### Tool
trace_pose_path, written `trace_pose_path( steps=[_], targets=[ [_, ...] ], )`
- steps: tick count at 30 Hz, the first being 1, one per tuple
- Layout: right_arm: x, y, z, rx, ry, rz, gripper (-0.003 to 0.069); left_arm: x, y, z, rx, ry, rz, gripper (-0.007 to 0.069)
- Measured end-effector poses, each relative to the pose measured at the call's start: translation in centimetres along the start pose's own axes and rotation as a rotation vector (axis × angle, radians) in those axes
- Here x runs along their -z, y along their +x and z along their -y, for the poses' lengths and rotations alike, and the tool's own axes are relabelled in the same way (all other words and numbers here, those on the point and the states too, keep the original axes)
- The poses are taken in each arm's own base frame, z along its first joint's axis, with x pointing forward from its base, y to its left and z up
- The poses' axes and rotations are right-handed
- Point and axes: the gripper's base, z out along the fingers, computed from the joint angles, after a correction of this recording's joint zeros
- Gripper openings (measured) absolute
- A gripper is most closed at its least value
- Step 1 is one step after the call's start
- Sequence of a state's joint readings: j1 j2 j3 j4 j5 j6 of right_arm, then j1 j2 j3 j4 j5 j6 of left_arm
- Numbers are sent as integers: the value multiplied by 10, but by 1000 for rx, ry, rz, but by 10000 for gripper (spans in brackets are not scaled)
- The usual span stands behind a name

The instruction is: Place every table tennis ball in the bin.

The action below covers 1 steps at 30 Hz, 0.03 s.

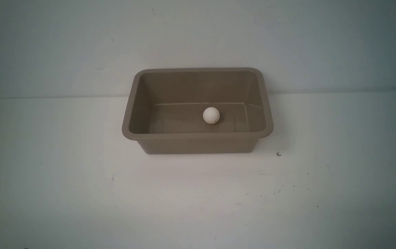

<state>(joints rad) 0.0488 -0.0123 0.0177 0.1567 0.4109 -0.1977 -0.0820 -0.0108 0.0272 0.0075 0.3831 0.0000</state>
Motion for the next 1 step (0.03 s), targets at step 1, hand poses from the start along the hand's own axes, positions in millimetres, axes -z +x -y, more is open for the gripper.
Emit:
trace_pose_path(
  steps=[1],
  targets=[
    [0,0,0,0,0,0,588,0,0,0,0,0,0,499]
  ],
)
